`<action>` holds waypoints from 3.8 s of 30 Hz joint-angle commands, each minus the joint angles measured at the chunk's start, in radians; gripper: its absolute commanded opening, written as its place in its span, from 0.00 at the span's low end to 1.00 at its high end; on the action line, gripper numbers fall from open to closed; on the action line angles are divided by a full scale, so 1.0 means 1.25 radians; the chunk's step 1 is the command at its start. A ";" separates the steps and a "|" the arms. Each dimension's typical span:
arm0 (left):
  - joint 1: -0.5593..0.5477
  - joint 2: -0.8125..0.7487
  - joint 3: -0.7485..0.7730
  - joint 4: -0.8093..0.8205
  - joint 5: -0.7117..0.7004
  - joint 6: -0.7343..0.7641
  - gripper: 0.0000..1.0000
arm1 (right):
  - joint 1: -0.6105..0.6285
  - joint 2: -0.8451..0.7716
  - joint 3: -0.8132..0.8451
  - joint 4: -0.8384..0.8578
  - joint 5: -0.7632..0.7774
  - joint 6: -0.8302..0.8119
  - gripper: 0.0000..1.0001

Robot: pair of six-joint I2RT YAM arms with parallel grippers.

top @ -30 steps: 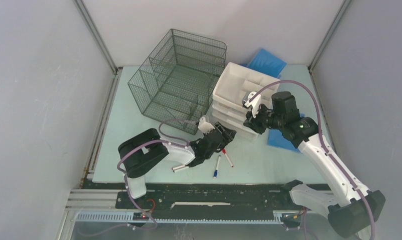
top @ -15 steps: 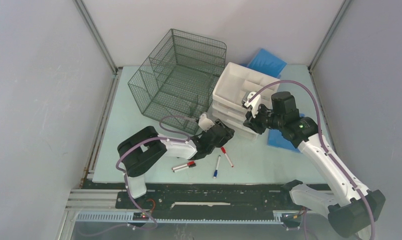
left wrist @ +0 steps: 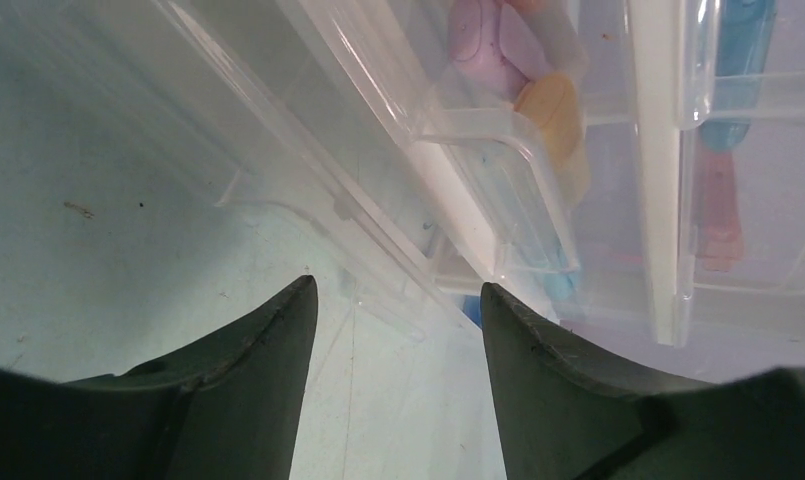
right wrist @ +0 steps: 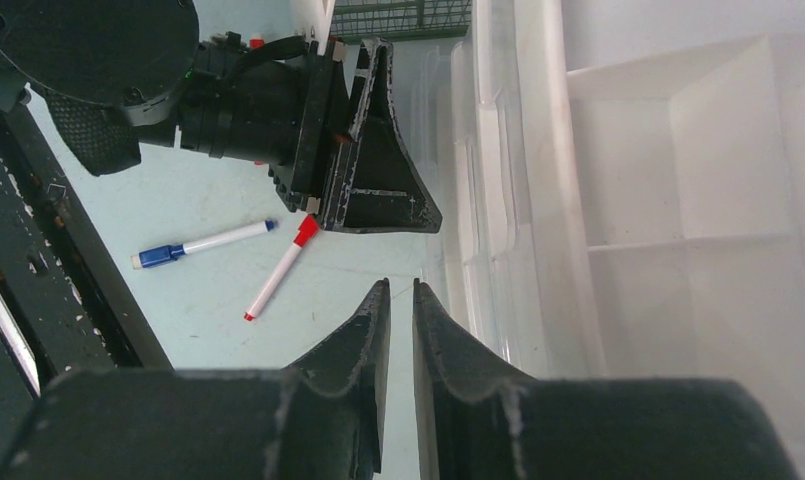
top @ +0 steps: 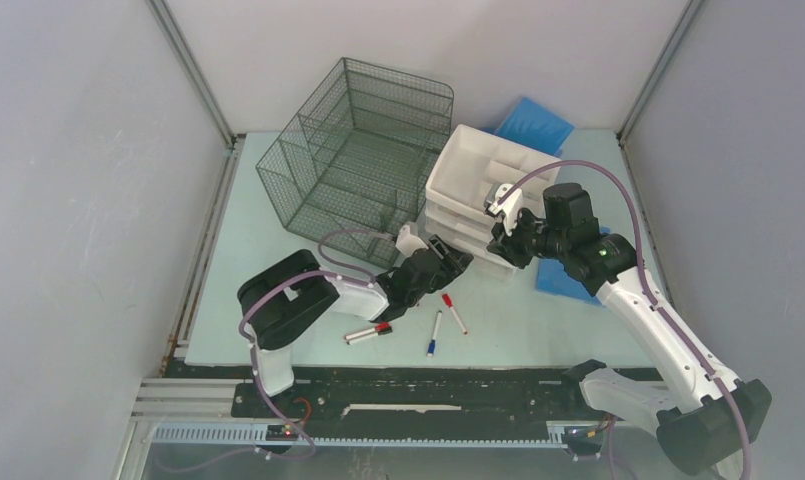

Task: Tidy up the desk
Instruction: Open the drawer in the storage box, then pick up the stationery from the center of the board.

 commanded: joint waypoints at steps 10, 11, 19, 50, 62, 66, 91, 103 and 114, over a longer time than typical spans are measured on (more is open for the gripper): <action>0.016 0.051 0.157 -0.304 -0.029 -0.077 0.65 | 0.009 0.005 0.033 0.001 0.006 -0.009 0.21; 0.017 0.052 0.164 -0.321 -0.033 -0.078 0.64 | 0.010 0.005 0.032 0.002 0.007 -0.010 0.21; 0.014 0.015 0.161 -0.386 -0.019 -0.078 0.47 | 0.012 0.018 0.033 0.001 0.020 -0.010 0.21; -0.010 -0.180 -0.047 -0.333 0.025 0.018 0.50 | -0.015 0.095 0.032 0.031 0.218 0.024 0.22; -0.015 -0.324 -0.138 -0.095 0.088 0.319 0.67 | -0.008 0.048 0.033 0.000 0.082 -0.019 0.44; -0.031 -0.388 -0.170 -0.076 0.081 0.434 0.77 | -0.007 0.028 0.032 -0.011 0.035 -0.034 0.50; -0.030 -0.862 -0.470 -0.128 -0.045 0.628 1.00 | 0.003 -0.033 0.033 -0.079 -0.168 -0.137 0.61; -0.050 -0.741 -0.385 -0.259 0.142 0.617 0.91 | 0.009 -0.022 0.033 -0.079 -0.159 -0.139 0.62; -0.187 -0.531 -0.242 -0.396 0.000 0.637 0.86 | 0.011 -0.017 0.032 -0.080 -0.154 -0.140 0.62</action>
